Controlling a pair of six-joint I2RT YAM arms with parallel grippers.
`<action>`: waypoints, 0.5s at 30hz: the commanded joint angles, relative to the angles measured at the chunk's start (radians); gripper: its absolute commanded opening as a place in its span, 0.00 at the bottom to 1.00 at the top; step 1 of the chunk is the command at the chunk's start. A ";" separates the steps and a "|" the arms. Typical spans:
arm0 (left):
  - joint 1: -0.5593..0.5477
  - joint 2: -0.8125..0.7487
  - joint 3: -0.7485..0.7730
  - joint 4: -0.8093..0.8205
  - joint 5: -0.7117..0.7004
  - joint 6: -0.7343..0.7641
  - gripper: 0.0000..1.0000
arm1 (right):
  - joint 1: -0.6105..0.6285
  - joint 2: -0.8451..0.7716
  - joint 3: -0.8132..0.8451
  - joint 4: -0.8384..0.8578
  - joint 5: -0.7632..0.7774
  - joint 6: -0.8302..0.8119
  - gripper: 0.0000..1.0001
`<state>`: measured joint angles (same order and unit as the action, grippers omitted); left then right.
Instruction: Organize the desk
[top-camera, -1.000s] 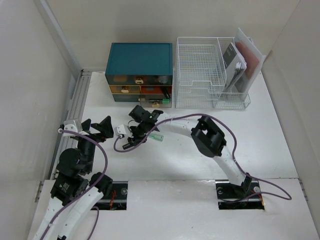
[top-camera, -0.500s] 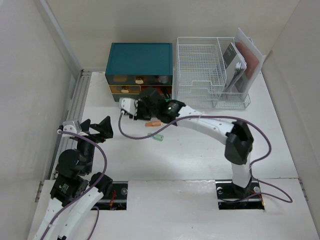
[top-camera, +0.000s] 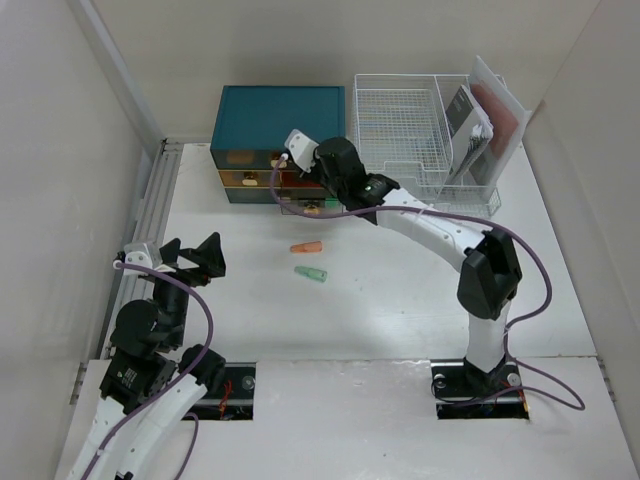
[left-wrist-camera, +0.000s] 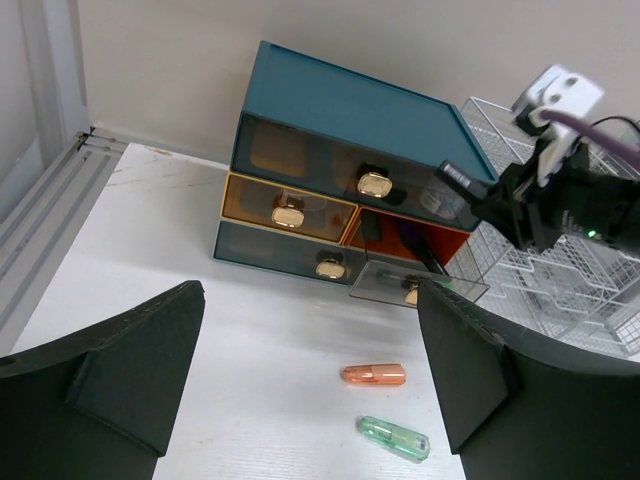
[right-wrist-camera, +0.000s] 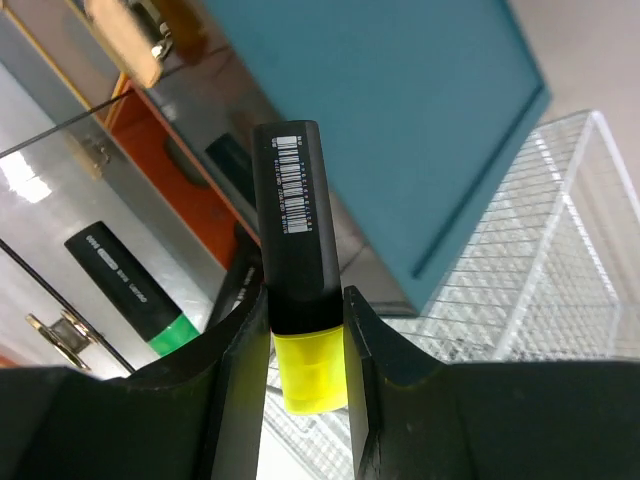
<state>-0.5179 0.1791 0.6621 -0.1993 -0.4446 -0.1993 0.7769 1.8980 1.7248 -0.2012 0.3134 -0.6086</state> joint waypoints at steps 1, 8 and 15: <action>-0.005 -0.012 -0.002 0.037 0.000 0.011 0.85 | 0.018 0.021 0.009 0.042 0.041 0.017 0.01; -0.005 -0.012 -0.002 0.037 0.000 0.011 0.85 | 0.018 0.065 0.019 0.031 0.020 -0.002 0.07; -0.005 -0.012 -0.002 0.037 0.000 0.011 0.85 | 0.018 0.115 0.045 -0.029 -0.023 -0.002 0.48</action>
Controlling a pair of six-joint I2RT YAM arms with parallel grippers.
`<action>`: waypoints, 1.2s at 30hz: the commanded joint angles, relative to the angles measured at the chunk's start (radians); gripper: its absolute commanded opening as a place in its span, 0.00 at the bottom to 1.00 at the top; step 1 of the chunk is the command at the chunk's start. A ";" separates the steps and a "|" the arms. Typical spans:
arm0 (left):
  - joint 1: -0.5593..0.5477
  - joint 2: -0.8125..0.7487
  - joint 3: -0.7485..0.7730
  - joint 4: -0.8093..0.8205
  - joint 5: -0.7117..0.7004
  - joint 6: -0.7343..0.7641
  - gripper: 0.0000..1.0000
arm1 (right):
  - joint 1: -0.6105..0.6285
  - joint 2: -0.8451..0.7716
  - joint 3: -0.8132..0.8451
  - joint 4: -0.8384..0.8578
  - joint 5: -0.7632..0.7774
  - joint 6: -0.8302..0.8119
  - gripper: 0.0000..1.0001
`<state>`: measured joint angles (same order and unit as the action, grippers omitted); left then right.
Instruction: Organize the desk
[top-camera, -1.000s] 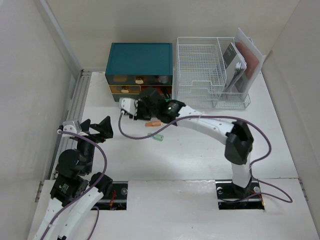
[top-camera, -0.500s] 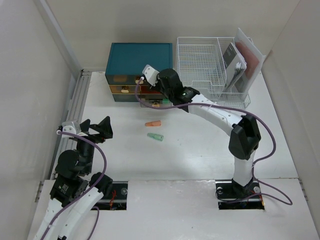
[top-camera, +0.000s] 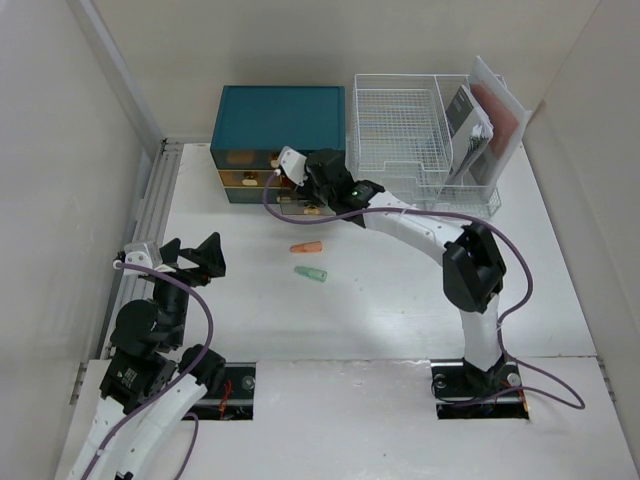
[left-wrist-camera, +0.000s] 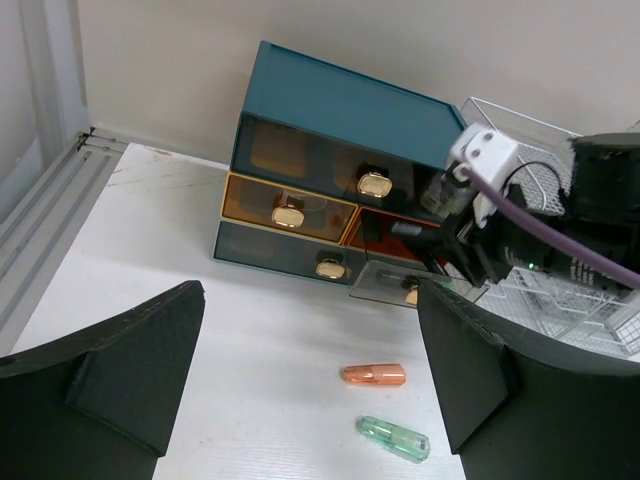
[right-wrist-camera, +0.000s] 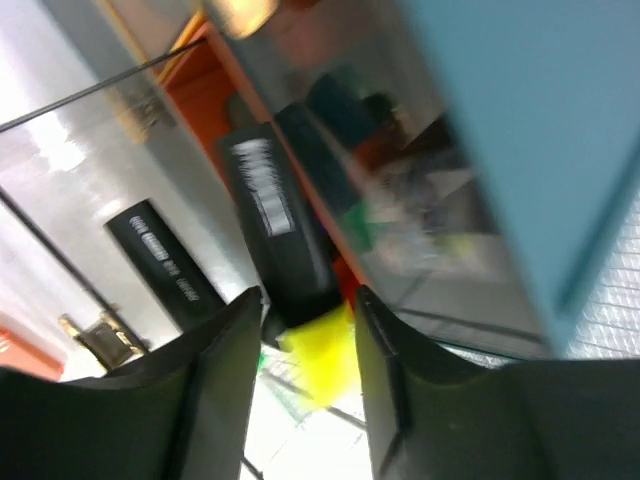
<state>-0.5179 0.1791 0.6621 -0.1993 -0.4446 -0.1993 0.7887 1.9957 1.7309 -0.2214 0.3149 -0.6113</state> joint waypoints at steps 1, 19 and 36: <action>-0.005 -0.012 -0.002 0.037 0.000 0.011 0.85 | 0.006 0.017 0.039 -0.019 -0.040 0.001 0.50; -0.005 -0.012 -0.002 0.037 0.000 0.011 0.85 | -0.045 -0.071 0.056 -0.160 -0.531 0.032 0.00; -0.005 -0.003 -0.002 0.037 0.000 0.011 0.85 | -0.078 0.101 0.208 -0.382 -0.631 -0.016 0.00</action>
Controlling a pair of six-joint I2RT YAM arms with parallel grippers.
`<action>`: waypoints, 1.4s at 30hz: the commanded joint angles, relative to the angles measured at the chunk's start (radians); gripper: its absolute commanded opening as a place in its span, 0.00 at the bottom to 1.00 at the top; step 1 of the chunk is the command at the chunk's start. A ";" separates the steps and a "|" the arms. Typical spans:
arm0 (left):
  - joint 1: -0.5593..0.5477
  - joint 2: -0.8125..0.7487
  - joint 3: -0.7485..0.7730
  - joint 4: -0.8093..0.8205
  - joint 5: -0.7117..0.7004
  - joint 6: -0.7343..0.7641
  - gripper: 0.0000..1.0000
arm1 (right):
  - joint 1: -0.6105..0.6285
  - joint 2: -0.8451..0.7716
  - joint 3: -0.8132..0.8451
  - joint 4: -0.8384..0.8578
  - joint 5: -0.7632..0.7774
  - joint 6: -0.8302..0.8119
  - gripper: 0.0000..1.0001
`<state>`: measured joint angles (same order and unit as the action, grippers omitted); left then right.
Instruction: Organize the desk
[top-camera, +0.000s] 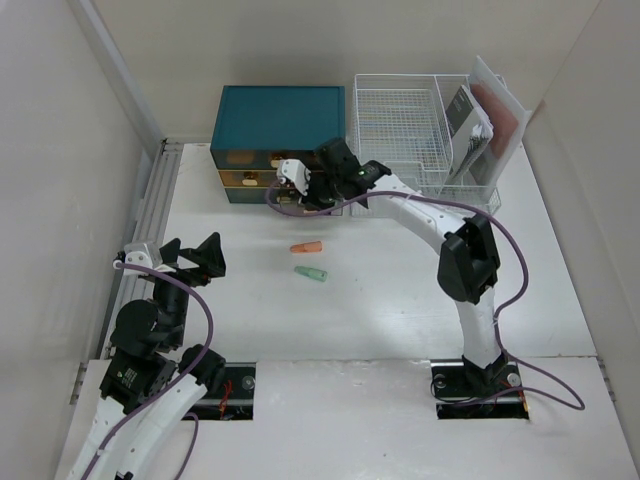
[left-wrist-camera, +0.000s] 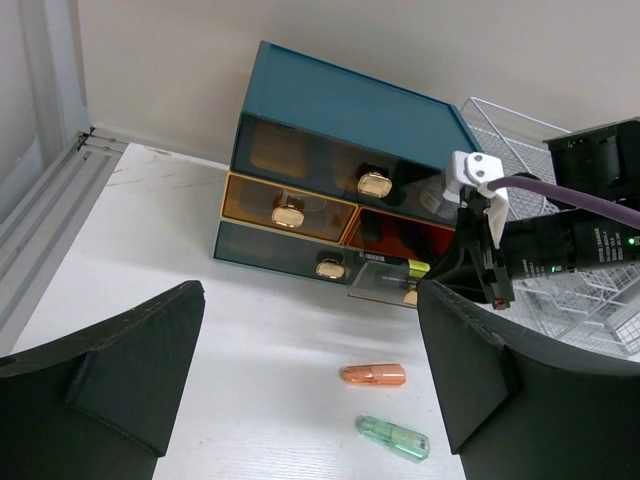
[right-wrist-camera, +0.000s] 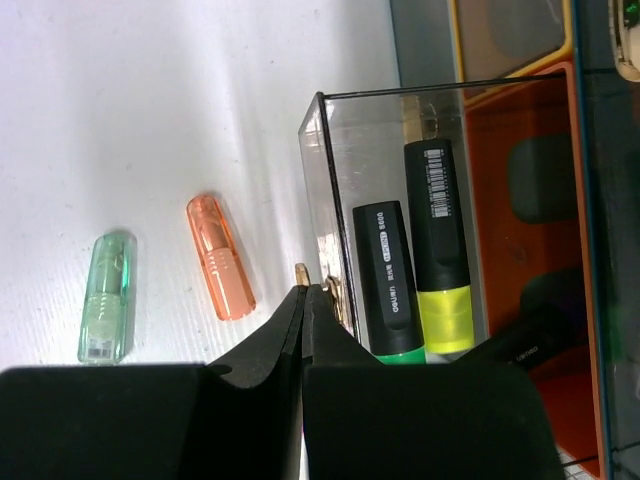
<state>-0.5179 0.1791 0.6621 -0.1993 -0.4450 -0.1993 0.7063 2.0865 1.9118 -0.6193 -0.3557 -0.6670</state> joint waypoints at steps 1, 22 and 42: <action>-0.005 -0.003 -0.002 0.037 0.000 0.011 0.85 | 0.004 0.010 0.001 0.065 0.064 0.056 0.00; -0.005 -0.003 -0.002 0.037 0.000 0.011 0.85 | 0.042 0.050 -0.158 0.568 0.816 0.227 0.00; 0.025 0.224 0.011 0.077 0.107 -0.023 0.85 | 0.050 -0.293 -0.207 0.128 -0.173 -0.098 0.40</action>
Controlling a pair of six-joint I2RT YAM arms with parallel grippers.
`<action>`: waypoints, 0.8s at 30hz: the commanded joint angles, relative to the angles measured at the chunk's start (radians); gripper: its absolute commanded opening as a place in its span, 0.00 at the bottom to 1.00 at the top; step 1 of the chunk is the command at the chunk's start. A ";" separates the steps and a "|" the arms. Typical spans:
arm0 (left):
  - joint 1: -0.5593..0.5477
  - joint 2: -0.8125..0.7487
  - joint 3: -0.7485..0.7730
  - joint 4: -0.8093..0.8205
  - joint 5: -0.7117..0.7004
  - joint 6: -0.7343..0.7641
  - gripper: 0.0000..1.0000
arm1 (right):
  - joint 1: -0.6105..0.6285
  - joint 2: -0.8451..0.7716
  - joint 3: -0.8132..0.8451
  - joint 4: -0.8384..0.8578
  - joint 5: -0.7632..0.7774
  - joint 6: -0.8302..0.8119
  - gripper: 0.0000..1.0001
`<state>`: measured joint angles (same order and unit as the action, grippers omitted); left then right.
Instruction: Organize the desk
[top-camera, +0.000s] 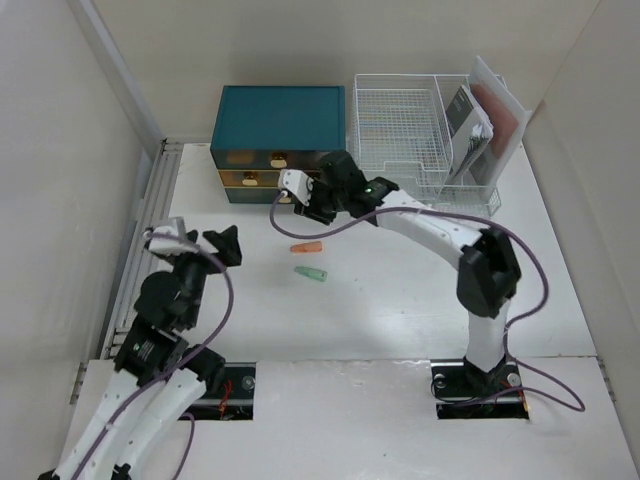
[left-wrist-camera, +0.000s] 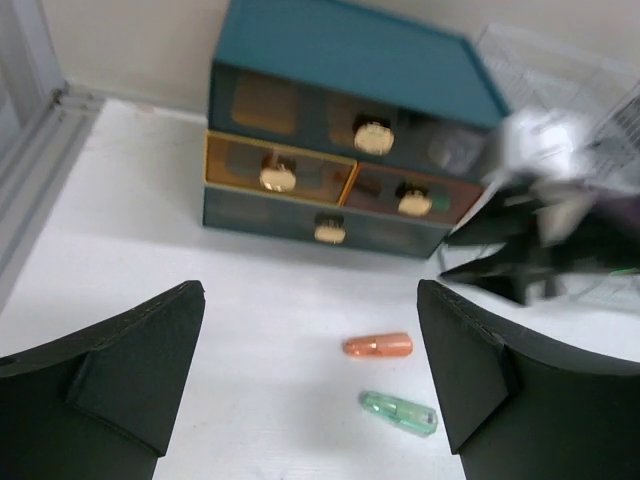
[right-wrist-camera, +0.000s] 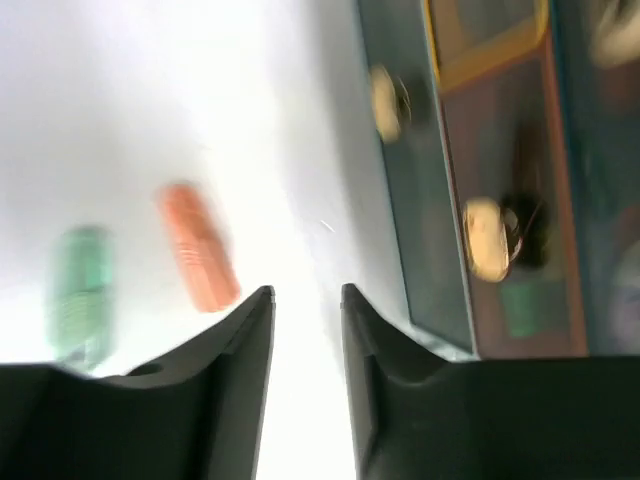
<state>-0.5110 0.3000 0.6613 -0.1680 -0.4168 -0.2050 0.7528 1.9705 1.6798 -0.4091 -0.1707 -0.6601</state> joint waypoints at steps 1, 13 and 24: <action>0.034 0.188 0.024 0.045 0.110 -0.063 0.85 | 0.003 -0.202 0.005 -0.041 -0.334 -0.087 0.45; 0.210 0.672 0.090 0.393 0.411 -0.339 0.10 | -0.115 -0.544 -0.129 0.288 0.076 0.249 1.00; 0.246 1.111 0.175 0.634 0.409 -0.356 0.54 | -0.372 -0.703 -0.184 0.300 -0.372 0.508 1.00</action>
<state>-0.2691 1.3804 0.7742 0.3492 -0.0040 -0.5621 0.4034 1.3079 1.5036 -0.1699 -0.4099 -0.2501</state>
